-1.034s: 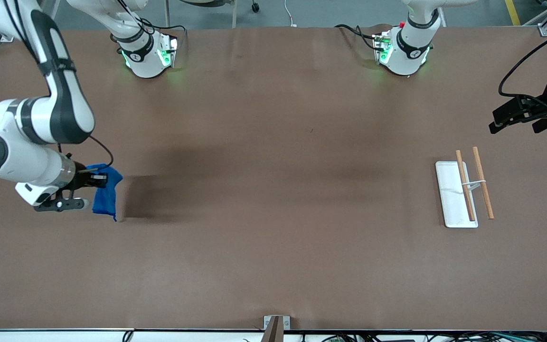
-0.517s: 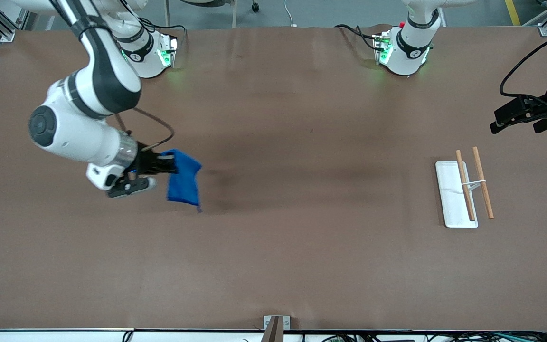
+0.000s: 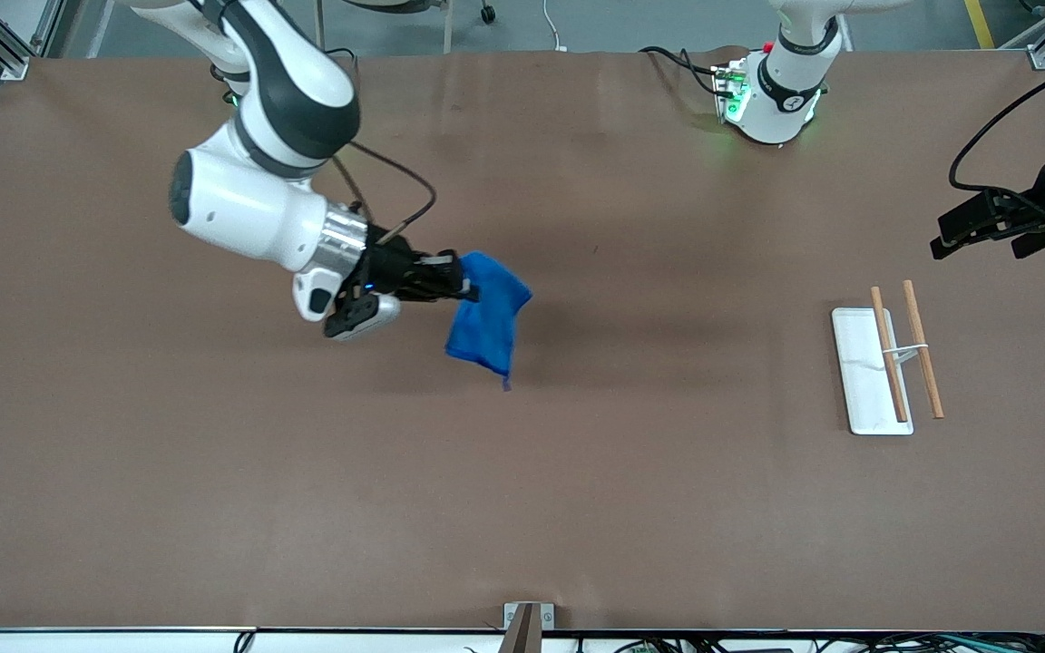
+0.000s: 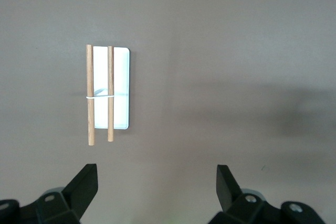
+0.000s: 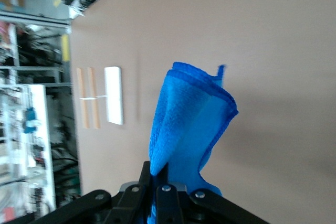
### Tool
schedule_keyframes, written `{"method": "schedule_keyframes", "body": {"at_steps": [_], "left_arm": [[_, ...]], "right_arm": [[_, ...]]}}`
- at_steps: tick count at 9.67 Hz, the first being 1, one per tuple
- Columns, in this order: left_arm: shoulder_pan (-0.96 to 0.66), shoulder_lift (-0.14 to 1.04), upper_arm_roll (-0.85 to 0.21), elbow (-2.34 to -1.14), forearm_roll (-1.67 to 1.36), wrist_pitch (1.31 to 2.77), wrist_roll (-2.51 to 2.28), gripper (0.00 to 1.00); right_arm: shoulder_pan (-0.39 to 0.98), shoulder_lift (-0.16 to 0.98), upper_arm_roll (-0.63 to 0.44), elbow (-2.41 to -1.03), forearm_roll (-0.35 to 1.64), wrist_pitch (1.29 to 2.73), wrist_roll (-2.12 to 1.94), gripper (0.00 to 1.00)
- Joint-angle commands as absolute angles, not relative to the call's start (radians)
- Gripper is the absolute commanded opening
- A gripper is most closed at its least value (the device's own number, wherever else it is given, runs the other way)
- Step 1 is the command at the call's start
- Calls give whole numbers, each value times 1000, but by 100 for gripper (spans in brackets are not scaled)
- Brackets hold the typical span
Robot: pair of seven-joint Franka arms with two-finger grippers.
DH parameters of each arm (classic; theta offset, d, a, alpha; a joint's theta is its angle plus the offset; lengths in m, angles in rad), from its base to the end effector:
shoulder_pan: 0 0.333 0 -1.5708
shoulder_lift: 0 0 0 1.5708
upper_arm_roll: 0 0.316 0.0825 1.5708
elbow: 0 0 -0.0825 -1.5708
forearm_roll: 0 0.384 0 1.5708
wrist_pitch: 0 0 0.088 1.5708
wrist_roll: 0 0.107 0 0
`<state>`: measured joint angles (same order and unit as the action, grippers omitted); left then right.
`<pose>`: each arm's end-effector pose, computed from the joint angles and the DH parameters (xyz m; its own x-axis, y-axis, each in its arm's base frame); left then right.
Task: Right arm passes towel to left arm to hang
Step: 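Lift the blue towel with the right gripper toward the table's middle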
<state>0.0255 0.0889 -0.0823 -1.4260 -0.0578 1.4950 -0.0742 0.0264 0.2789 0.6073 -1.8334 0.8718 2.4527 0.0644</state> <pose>0.5736 -0.0368 0.6359 0.9996 0.0131 -0.0242 0.0146 -0.9979 0.0633 0.5426 0.3618 0.4454 0.9971 -0.0762 -0.0077 -0.0547 -0.6382 -0.7679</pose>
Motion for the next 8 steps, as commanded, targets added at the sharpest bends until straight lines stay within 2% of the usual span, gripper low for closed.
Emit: {"method": "schedule_keyframes", "body": {"at_steps": [1, 3, 6, 8], "left_arm": [[23, 104, -87, -1454, -54, 1487, -57, 99], [25, 121, -90, -1463, -99, 1471, -49, 100], [58, 95, -71, -1544, -379, 1463, 40, 100], [66, 84, -42, -1613, -501, 1462, 99, 100]], "right_arm": [[15, 290, 666, -1816, 1050, 2490, 60, 0], [12, 290, 692, -1796, 1196, 2488, 43, 0], [11, 291, 692, -1799, 1436, 2479, -151, 0], [6, 290, 692, -1809, 1628, 2389, -280, 0]]}}
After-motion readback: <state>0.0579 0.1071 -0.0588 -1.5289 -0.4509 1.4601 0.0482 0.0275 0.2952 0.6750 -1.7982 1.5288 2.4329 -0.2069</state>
